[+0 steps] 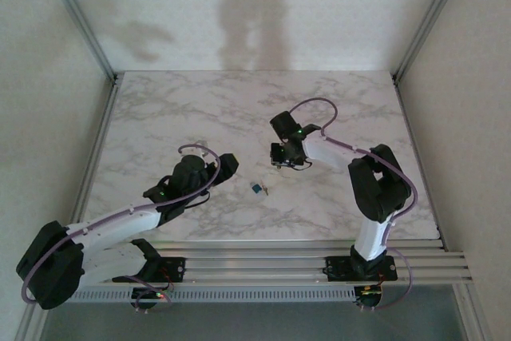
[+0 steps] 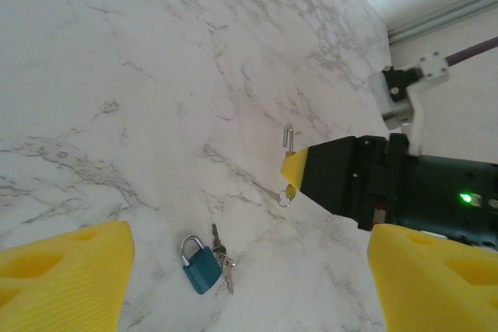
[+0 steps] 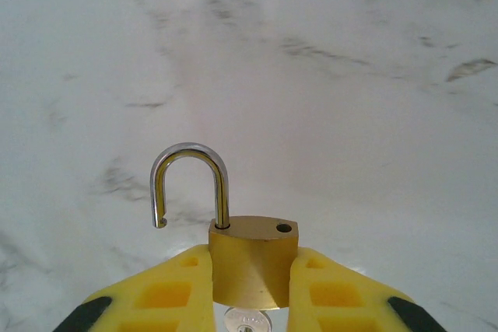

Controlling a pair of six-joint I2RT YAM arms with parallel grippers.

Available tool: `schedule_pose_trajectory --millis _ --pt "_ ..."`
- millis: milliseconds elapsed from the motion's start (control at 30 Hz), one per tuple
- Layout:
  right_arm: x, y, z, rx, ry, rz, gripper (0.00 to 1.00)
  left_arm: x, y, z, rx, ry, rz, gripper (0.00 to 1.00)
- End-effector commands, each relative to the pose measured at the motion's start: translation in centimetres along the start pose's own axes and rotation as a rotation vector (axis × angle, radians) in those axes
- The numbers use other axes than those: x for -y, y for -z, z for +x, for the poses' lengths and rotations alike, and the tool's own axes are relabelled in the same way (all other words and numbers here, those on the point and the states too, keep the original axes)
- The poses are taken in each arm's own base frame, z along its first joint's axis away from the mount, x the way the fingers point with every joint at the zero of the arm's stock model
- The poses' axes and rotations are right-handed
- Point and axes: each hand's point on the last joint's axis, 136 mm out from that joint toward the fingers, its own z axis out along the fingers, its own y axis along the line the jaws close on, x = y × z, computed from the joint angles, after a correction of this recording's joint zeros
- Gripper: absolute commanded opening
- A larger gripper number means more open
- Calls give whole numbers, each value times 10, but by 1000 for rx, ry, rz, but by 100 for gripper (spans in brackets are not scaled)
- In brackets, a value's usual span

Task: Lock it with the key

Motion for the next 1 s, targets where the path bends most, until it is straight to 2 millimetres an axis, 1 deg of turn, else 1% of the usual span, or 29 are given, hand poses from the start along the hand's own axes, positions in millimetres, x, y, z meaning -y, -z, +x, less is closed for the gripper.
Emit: schedule_pose_trajectory --millis 0,267,300,367,433,500,667,800,967 --pt "-15 14 1 42 86 -23 21 7 -7 5 -23 19 34 77" --pt "-42 30 12 84 169 -105 21 8 -23 11 -55 56 39 76" --pt "-44 32 14 87 180 -112 21 12 -25 9 -48 62 58 76" --pt "-46 35 15 96 191 -125 21 13 -28 8 -50 70 59 76" --pt "-56 38 23 96 225 -148 21 15 -31 9 -54 79 66 75" --pt "-62 41 28 96 241 -169 21 15 -34 9 -55 95 66 75" --pt "-74 46 37 98 277 -215 21 22 -43 13 -82 130 100 73" --pt "-80 47 42 91 290 -231 21 26 -47 17 -102 154 127 70" --pt "-88 50 48 87 304 -263 21 27 -50 19 -113 165 134 64"
